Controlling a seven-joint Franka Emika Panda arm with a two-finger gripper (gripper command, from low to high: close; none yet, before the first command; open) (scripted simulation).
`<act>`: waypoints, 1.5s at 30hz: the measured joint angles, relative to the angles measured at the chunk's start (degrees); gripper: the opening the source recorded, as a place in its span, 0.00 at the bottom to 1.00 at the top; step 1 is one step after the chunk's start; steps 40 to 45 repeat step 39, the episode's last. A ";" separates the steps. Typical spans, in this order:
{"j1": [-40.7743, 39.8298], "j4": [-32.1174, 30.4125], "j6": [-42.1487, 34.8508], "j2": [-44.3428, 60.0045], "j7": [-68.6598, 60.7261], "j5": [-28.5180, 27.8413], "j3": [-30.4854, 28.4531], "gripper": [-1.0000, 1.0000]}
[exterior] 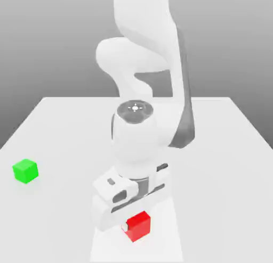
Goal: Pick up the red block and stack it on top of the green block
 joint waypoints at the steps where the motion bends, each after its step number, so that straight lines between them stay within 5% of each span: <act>1: 0.28 -0.27 -1.46 -1.75 0.53 -0.73 -0.44 0.00; 7: -3.37 -1.90 -9.14 -11.22 -1.80 -4.70 -4.03 0.00; 25: -36.64 -5.58 -14.29 -20.57 -49.54 -11.12 -23.74 0.00; 35: -38.16 -5.04 -4.06 -8.33 -63.97 5.36 -20.69 0.00; 36: -38.61 -4.99 -3.15 -7.14 -65.21 7.09 -19.91 1.00; 45: -38.61 -4.99 -3.15 -7.14 -65.21 7.09 -19.91 1.00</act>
